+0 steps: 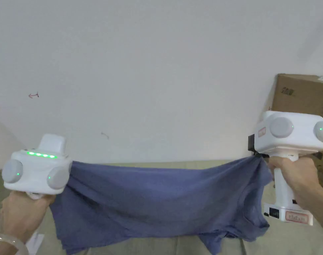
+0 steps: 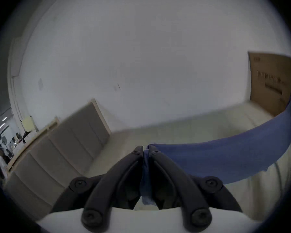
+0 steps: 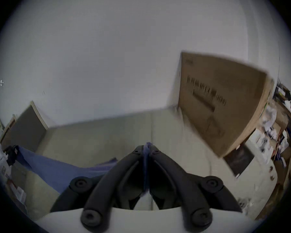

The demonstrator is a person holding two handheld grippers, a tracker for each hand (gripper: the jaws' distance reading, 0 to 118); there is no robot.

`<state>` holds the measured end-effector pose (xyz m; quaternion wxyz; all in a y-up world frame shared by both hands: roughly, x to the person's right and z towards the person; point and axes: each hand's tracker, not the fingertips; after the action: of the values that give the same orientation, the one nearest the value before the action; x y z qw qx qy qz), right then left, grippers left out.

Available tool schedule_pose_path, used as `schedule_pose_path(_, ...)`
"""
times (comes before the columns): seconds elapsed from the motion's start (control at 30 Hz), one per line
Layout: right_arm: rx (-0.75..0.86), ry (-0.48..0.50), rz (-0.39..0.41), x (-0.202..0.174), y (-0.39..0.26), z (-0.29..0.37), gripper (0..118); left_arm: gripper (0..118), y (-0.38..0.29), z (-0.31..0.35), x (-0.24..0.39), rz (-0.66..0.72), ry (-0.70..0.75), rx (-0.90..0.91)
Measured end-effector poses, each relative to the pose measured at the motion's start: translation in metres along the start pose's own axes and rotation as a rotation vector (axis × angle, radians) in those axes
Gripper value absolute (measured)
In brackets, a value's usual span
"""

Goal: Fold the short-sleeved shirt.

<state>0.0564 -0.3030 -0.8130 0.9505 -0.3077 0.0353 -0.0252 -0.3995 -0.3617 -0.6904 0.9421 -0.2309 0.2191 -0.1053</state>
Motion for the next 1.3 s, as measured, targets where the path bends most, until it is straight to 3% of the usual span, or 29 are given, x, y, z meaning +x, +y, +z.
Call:
schedule_pose_path(0.23,-0.269,-0.027,-0.004,0.013,-0.119,-0.101,3,4,-0.119,-0.05,0.043,-0.049,-0.06,-0.258)
schedule_pose_path(0.33,-0.314,-0.012,0.003,0.021,-0.152,-0.096,3,4,-0.144,-0.051,0.039,-0.079,-0.071,-0.291)
schedule_pose_path(0.43,-0.322,-0.017,0.027,0.033,-0.175,-0.068,3,4,-0.16,-0.029,0.021,-0.04,-0.098,-0.291)
schedule_pose_path(0.53,-0.325,0.016,-0.014,0.05,-0.197,-0.019,3,4,-0.173,0.008,0.002,-0.021,-0.136,-0.303)
schedule_pose_path(0.7,-0.308,0.05,0.011,0.073,-0.247,0.087,3,4,-0.206,0.114,-0.021,-0.103,-0.146,-0.267)
schedule_pose_path(0.93,-0.357,0.07,-0.006,0.098,-0.355,0.202,3,4,-0.301,0.256,-0.048,-0.044,-0.181,-0.347)
schedule_pose_path(1.0,-0.397,0.066,0.004,0.106,-0.385,0.223,3,4,-0.325,0.288,-0.054,-0.019,-0.192,-0.377)
schedule_pose_path(1.1,-0.421,0.072,-0.052,0.119,-0.42,0.247,3,4,-0.347,0.324,-0.062,-0.015,-0.201,-0.386)
schedule_pose_path(1.3,-0.416,0.064,-0.095,0.129,-0.442,0.265,3,4,-0.362,0.343,-0.072,0.027,-0.19,-0.393)
